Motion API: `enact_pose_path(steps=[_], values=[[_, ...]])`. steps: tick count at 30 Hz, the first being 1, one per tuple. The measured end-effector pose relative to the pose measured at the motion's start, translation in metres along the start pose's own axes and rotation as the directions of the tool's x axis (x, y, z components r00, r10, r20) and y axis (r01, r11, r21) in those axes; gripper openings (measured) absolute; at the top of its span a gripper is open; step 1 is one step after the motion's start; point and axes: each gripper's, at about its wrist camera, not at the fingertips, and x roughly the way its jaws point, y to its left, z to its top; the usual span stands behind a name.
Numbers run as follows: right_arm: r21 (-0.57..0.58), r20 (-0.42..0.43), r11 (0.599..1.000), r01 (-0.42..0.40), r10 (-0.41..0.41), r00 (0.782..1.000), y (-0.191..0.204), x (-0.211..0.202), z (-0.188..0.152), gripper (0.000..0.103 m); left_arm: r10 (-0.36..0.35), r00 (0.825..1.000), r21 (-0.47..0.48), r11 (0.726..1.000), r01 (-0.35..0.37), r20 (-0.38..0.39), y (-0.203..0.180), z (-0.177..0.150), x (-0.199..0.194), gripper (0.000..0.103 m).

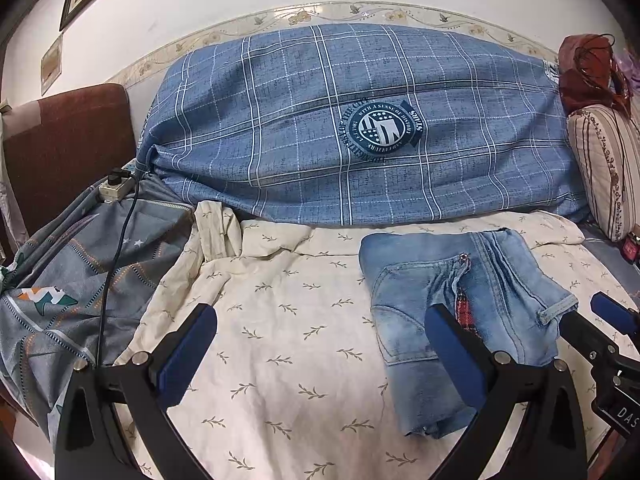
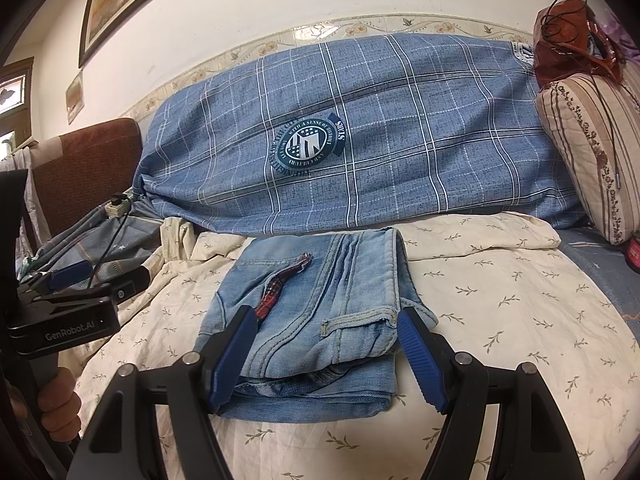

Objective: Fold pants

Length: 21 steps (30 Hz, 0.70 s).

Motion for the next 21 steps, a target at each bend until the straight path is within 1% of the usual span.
enact_pose_path(steps=[13,17,19,21], values=[[-0.002,0.000,1.000,-0.001,0.001,1.000,0.000,-0.001,0.001,0.075,-0.011,1.000,0.007,1.000,0.011,0.010,-0.002,0.000,-0.002,0.103],[-0.004,0.001,1.000,-0.001,0.001,1.000,0.001,-0.001,0.001,0.075,-0.038,0.999,0.024,0.999,0.037,0.027,-0.006,-0.002,-0.005,0.103],[-0.005,0.000,1.000,-0.001,0.001,1.000,0.000,-0.001,0.000,0.075,-0.035,0.998,0.039,0.999,0.033,0.050,-0.009,-0.003,-0.008,0.103],[-0.005,0.000,1.000,0.000,0.000,1.000,0.001,-0.001,0.001,0.075,-0.031,0.998,0.048,0.998,0.028,0.052,-0.011,-0.003,-0.008,0.103]])
